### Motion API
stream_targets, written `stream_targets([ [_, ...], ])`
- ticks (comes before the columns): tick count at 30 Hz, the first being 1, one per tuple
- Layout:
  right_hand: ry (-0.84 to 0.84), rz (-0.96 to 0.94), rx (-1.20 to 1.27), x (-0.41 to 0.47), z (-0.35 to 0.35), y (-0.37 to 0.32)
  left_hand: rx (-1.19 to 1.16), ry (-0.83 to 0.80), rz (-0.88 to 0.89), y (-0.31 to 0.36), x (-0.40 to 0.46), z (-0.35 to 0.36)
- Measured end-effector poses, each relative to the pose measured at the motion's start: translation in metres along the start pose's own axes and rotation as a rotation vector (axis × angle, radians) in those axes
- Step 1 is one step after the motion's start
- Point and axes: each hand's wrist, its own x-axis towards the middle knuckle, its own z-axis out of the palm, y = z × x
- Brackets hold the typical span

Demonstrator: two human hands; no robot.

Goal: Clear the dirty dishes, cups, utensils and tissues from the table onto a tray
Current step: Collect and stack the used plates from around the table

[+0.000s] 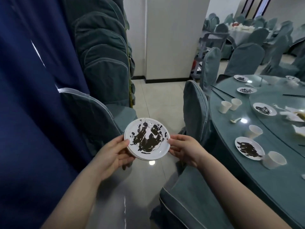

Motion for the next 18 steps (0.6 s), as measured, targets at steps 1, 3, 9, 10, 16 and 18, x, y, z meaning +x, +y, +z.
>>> stream_targets([
  [1,0.013,-0.004,-0.004,0.009,0.001,-0.004,0.000,-0.006,-0.019,0.004,0.011,-0.002],
  [3,0.053,-0.016,-0.010,0.023,0.001,-0.007,0.006,-0.031,-0.058,0.010,0.030,-0.003],
  [9,0.165,-0.030,0.041,0.068,-0.010,-0.018,0.080,-0.192,-0.110,0.033,0.106,-0.008],
  [10,0.199,-0.033,0.061,0.074,-0.012,-0.022,0.074,-0.200,-0.122,0.038,0.121,-0.007],
  [16,0.506,-0.060,0.242,0.105,-0.032,-0.032,0.050,-0.277,-0.184,0.067,0.198,-0.014],
  [18,0.581,-0.058,0.320,0.112,-0.040,-0.031,0.050,-0.297,-0.171,0.079,0.227,-0.016],
])
